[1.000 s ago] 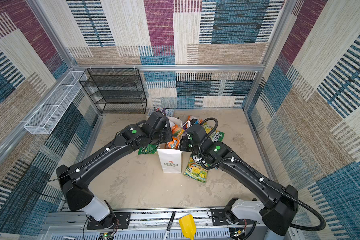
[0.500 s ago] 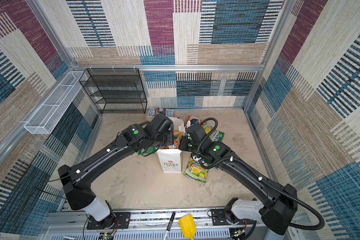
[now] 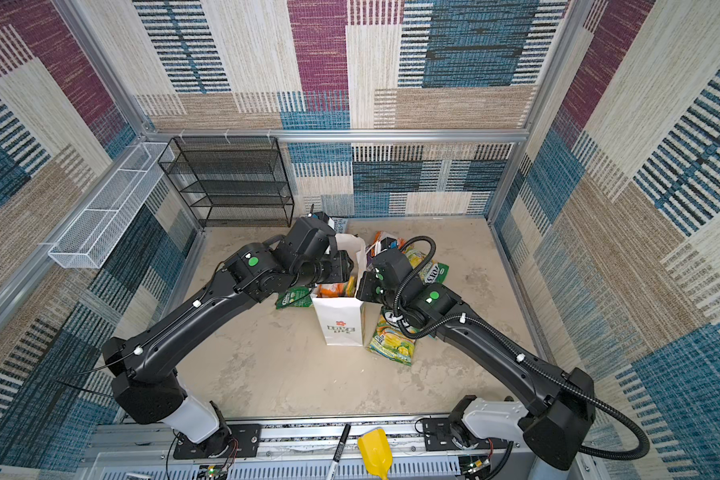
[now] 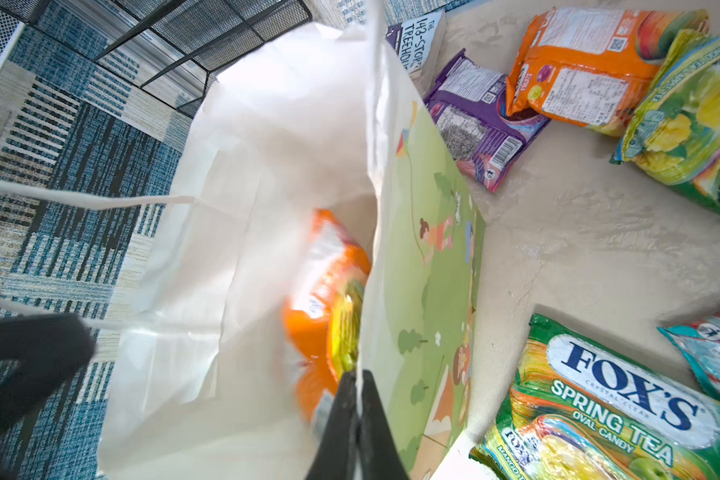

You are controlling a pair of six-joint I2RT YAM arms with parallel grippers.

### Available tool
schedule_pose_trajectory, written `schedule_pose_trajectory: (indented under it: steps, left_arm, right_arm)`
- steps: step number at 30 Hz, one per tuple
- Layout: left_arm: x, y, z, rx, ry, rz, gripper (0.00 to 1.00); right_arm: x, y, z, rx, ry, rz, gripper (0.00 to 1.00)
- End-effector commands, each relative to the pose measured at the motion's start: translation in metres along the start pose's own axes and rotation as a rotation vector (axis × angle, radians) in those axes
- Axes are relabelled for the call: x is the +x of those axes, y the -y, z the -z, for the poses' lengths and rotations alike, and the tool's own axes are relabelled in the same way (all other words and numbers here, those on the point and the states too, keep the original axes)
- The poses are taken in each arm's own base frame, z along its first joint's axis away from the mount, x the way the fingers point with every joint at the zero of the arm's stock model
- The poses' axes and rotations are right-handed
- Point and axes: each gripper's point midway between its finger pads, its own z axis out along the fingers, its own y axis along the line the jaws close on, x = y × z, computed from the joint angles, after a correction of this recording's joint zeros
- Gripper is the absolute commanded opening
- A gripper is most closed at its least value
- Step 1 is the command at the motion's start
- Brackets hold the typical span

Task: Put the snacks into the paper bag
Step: 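Lower the orange bag into the paper bag and release it with the left gripper, then reach the left gripper to the green Fox's Spring Tea bag and grasp it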

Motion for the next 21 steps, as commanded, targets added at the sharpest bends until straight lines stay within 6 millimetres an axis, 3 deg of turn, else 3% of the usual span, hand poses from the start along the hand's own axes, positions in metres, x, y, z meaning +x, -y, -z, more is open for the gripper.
schedule_pose_trajectory:
  steps: [1,6,8,16,18,21]
  left_arm:
    - [-0.014,0.011,0.026,0.067,0.047,-0.052,0.56]
    - [-0.033,0.016,0.071,0.130,0.129,-0.140,0.66]
    - [-0.038,0.009,0.089,0.110,0.152,-0.185,0.72]
    - [-0.039,-0.074,0.153,0.003,0.244,-0.109,0.94]
    - [-0.034,-0.098,0.156,-0.011,0.248,-0.053,0.99]
    - [-0.024,-0.130,0.154,-0.030,0.221,0.042,0.99]
  right_arm:
    - [-0.010,0.002,0.003,0.020,0.045,-0.001,0.00]
    - [-0.012,0.000,0.003,0.018,0.051,0.008,0.00]
    - [-0.011,0.001,0.002,0.019,0.046,0.007,0.00]
    - [-0.009,0.003,0.001,0.022,0.046,0.004,0.00]
    - [-0.008,0.003,0.000,0.021,0.041,0.005,0.00]
    - [-0.007,0.002,-0.002,0.019,0.035,0.006,0.00]
